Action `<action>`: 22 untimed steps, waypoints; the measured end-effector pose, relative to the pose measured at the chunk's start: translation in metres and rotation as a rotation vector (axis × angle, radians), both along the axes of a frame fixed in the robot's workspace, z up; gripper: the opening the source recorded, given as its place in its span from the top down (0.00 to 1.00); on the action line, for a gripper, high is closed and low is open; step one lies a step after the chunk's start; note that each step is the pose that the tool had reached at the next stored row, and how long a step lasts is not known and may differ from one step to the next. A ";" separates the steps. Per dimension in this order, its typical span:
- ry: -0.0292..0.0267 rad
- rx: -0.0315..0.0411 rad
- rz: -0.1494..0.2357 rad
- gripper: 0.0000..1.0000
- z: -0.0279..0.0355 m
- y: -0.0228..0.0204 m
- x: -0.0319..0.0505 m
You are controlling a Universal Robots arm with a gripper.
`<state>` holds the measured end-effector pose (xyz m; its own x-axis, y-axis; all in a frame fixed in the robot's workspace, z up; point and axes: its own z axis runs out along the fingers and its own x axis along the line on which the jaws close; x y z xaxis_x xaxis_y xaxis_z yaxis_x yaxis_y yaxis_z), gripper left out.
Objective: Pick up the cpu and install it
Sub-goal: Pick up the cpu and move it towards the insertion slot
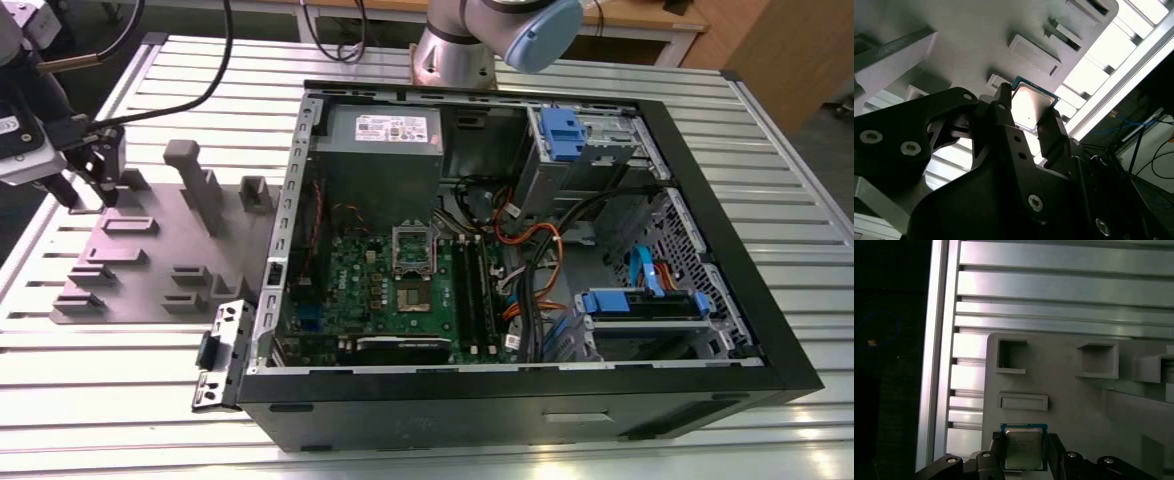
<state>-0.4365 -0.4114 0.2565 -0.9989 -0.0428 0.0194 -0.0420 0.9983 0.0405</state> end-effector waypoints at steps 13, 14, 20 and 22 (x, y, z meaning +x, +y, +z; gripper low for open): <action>-0.0001 0.0001 0.000 0.55 0.0076 0.0000 0.0000; -0.0001 0.0000 0.000 0.55 0.0082 0.0000 0.0000; -0.0001 0.0001 0.000 0.55 0.0117 0.0000 0.0000; -0.0001 0.0001 0.000 0.55 0.0128 0.0000 0.0000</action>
<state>-0.4365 -0.4114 0.2693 -0.9989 -0.0428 0.0193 -0.0420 0.9983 0.0405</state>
